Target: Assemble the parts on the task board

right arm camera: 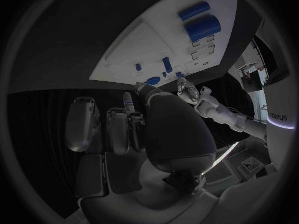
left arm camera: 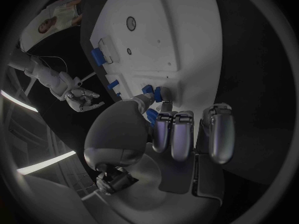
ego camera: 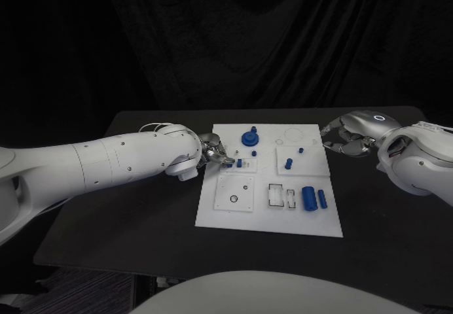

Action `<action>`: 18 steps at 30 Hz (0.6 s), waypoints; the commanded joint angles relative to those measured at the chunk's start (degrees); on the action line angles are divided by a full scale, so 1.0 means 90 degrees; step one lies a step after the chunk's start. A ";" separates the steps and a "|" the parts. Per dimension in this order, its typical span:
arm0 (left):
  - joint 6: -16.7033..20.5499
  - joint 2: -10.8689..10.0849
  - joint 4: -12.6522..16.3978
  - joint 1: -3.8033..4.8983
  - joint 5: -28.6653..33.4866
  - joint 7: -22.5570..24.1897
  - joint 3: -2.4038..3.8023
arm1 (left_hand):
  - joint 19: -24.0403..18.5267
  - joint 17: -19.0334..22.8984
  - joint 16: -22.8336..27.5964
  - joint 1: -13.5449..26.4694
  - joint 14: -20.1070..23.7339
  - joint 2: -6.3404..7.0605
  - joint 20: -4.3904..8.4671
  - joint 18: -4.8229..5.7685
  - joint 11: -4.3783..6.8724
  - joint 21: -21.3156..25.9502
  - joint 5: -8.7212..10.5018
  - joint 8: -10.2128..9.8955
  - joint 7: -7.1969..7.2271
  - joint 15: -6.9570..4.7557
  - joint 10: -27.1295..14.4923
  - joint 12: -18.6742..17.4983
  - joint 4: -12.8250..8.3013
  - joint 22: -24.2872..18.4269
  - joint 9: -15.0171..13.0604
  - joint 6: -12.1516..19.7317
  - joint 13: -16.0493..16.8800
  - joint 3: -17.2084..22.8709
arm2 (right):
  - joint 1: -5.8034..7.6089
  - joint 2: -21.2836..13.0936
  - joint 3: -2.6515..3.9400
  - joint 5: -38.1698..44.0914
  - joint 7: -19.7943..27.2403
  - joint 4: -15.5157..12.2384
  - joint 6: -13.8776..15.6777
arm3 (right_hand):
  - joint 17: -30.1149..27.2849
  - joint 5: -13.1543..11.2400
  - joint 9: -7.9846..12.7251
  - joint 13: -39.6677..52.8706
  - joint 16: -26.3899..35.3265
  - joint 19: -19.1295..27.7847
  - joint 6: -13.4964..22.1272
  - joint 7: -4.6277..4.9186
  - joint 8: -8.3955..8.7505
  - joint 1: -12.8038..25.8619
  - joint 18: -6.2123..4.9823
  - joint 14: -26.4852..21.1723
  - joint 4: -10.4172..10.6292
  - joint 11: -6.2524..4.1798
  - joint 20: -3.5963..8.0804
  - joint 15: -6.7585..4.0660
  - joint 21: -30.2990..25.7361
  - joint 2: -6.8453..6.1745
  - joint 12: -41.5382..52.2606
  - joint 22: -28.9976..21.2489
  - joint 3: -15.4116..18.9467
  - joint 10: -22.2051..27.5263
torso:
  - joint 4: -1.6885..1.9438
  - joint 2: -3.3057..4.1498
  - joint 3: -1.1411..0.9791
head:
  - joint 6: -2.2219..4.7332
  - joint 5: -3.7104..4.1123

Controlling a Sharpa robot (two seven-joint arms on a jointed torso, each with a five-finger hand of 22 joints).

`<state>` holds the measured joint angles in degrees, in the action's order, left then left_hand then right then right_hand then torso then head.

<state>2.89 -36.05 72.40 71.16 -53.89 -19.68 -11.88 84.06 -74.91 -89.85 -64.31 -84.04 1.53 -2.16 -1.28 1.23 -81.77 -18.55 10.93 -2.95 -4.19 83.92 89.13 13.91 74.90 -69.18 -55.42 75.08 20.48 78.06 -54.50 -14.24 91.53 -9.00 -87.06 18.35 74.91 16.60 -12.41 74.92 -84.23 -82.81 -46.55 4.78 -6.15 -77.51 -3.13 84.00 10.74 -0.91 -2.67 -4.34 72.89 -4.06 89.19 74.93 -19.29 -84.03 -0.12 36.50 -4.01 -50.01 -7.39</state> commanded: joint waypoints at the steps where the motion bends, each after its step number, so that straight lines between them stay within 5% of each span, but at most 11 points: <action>1: -0.0197 0.0006 0.0006 -0.0058 0.0026 0.0021 -0.0031 | 0.0139 -0.1676 -0.0016 -0.0114 -0.0662 0.0006 -0.0032 -0.0097 -0.0003 0.0038 -0.0242 -0.0043 0.0017 0.0021 0.0587 -0.0034 -0.0040 0.1362 0.0014 -0.0029 0.1592 -0.0030 | -0.0015 -0.0003 0.0005 0.0015 -0.0101 0.0004 -0.0037 | 0.1090 -0.0037 0.0007 0.1554 0.0022 0.0038 -0.0050 -0.0013 0.0035 0.0002 -0.0072 0.0440 0.0003 0.0047 0.0013 0.0054 -0.0034 0.0019 -0.0033 0.1110 -0.0033 -0.0508 | -0.0002 -0.0003 -0.0001 | 0.0001 -0.0003; 5: -0.0162 0.0000 -0.0011 -0.0058 0.0026 0.0028 -0.0031 | 0.0143 -0.1676 -0.0016 -0.0184 -0.0662 -0.0008 -0.0029 -0.0095 0.0000 0.0032 -0.0432 -0.0043 0.0022 0.0018 0.0583 -0.0039 -0.0068 0.1365 0.0016 -0.0025 0.1589 -0.0012 | -0.0016 -0.0008 0.0005 0.0015 -0.0103 0.0004 -0.0041 | 0.1090 -0.0037 0.0007 0.1554 0.0022 0.0038 -0.0050 -0.0013 0.0035 0.0002 -0.0072 0.0440 0.0003 0.0047 0.0013 0.0054 -0.0034 0.0019 -0.0033 0.1110 -0.0033 -0.0508 | -0.0002 -0.0003 0.0000 | 0.0001 -0.0007; 11: -0.0083 0.0000 -0.0041 -0.0059 0.0026 0.0065 -0.0031 | 0.0142 -0.1676 -0.0016 -0.0348 -0.0662 0.0013 -0.0018 -0.0096 0.0012 0.0036 -0.0991 -0.0027 0.0032 0.0007 0.0576 -0.0049 -0.0178 0.1364 0.0002 -0.0020 0.1583 0.0082 | -0.0016 -0.0010 0.0005 0.0015 -0.0104 0.0005 -0.0044 | 0.1090 -0.0037 0.0007 0.1554 0.0022 0.0038 -0.0050 -0.0013 0.0035 0.0002 -0.0072 0.0440 0.0003 0.0047 0.0013 0.0054 -0.0034 0.0019 -0.0033 0.1110 -0.0033 -0.0508 | 0.0000 0.0001 -0.0001 | 0.0001 -0.0008; 18: -0.0007 0.0001 -0.0088 -0.0059 0.0026 0.0085 -0.0031 | 0.0146 -0.1676 -0.0016 -0.0429 -0.0662 0.0057 -0.0013 -0.0094 0.0023 0.0030 -0.1200 0.0008 0.0045 0.0000 0.0579 -0.0044 -0.0260 0.1366 -0.0025 -0.0042 0.1585 0.0154 | -0.0016 -0.0011 0.0005 0.0015 -0.0104 0.0004 -0.0047 | 0.1084 -0.0037 0.0009 0.1551 0.0029 0.0044 -0.0050 -0.0012 0.0037 0.0004 -0.0075 0.0437 0.0001 0.0048 0.0012 0.0055 -0.0050 0.0019 -0.0036 0.1106 -0.0036 -0.0504 | -0.0004 0.0002 -0.0001 | 0.0001 -0.0008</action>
<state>3.05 -35.99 71.91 71.10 -53.72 -18.60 -11.89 84.06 -74.91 -89.85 -67.74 -84.04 2.07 -2.16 -1.27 1.23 -81.77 -29.16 11.10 -3.05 -4.19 83.92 88.91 11.83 74.90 -69.33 -55.91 75.08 21.93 78.05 -54.55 -14.24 91.53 -9.01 -87.02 18.21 74.91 16.60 -12.41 74.91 -84.23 -82.81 -46.55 4.78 -6.15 -77.51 -3.13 84.00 10.74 -0.91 -2.67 -4.34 72.64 -4.06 89.19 74.92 -19.29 -84.03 -0.12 36.49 -4.02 -50.01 -7.45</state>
